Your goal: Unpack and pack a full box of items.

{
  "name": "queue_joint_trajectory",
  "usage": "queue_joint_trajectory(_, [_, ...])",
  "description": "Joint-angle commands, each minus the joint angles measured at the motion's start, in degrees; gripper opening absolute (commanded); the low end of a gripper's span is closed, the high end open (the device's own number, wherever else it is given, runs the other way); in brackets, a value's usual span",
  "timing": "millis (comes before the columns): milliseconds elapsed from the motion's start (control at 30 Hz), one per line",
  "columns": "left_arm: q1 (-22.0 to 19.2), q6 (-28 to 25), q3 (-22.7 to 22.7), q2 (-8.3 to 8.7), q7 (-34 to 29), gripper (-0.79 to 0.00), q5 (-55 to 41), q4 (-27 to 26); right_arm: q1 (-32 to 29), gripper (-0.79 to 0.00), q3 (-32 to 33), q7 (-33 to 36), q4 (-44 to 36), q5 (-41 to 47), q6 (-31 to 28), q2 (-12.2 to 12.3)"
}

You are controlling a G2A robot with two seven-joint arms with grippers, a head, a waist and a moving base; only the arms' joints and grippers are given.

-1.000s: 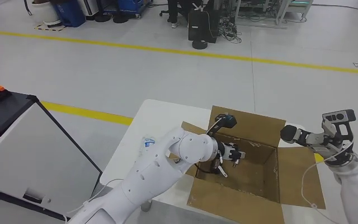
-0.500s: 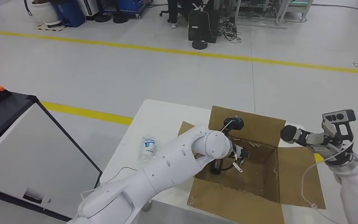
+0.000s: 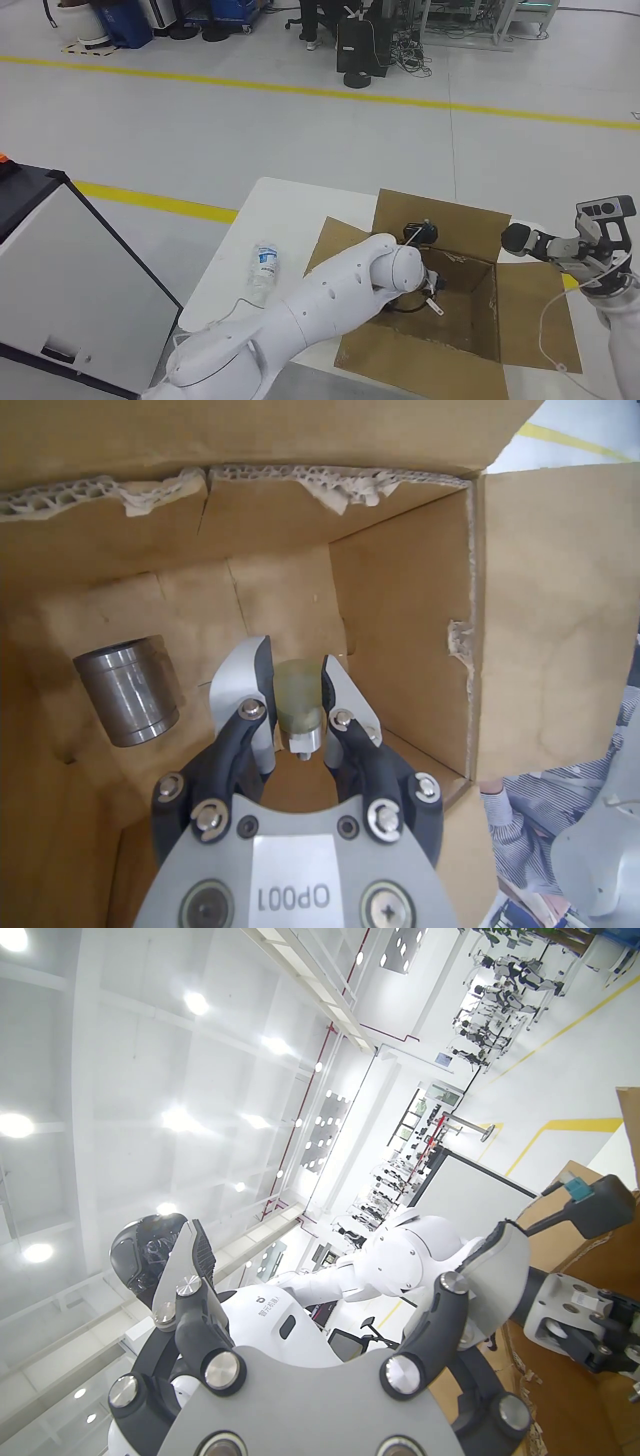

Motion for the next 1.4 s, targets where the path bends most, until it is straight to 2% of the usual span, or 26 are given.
queue_joint_trajectory(0, [-0.2,0.2,0.5,-0.51,0.3,-0.785,0.8,1.5,0.0,0.000,0.0,0.0,0.0,0.0,0.0,0.0])
queue_joint_trajectory(400, [0.3,-0.9,0.6,-2.58,-1.9,-0.785,1.0,5.7,0.0,0.000,0.0,0.0,0.0,0.0,0.0,0.0])
queue_joint_trajectory(600, [0.9,-2.9,0.5,-3.08,-3.1,-0.785,1.6,6.0,0.0,0.000,0.0,0.0,0.0,0.0,0.0,0.0])
queue_joint_trajectory(767, [0.9,-2.5,0.4,-3.49,-3.0,-0.785,2.7,7.0,0.0,0.000,0.0,0.0,0.0,0.0,0.0,0.0])
queue_joint_trajectory(800, [0.9,-2.4,0.5,-3.59,-3.1,-0.705,3.2,7.2,0.0,0.000,0.0,0.0,0.0,0.0,0.0,0.0])
queue_joint_trajectory(833, [0.8,-2.1,0.6,-3.69,-3.0,-0.557,3.6,7.6,0.0,0.000,0.0,0.0,0.0,0.0,0.0,0.0])
queue_joint_trajectory(867, [0.9,-2.0,0.5,-3.81,-3.0,-0.462,3.7,7.8,0.0,0.000,0.0,0.0,0.0,0.0,0.0,0.0])
queue_joint_trajectory(1000, [0.8,-2.2,0.5,-4.28,-4.2,-0.403,4.1,8.8,0.0,0.000,0.0,0.0,0.0,0.0,0.0,0.0])
queue_joint_trajectory(1067, [0.8,-2.3,0.4,-4.53,-4.3,-0.302,4.2,9.2,0.0,0.000,0.0,0.0,0.0,0.0,0.0,0.0])
queue_joint_trajectory(1267, [0.5,-2.4,0.1,-5.18,-4.2,-0.212,5.0,10.1,0.0,0.000,0.0,0.0,0.0,0.0,0.0,0.0])
queue_joint_trajectory(1367, [-0.2,-2.9,-0.5,-5.24,-3.9,-0.065,5.6,9.7,0.0,0.000,0.0,0.0,0.0,0.0,0.0,0.0])
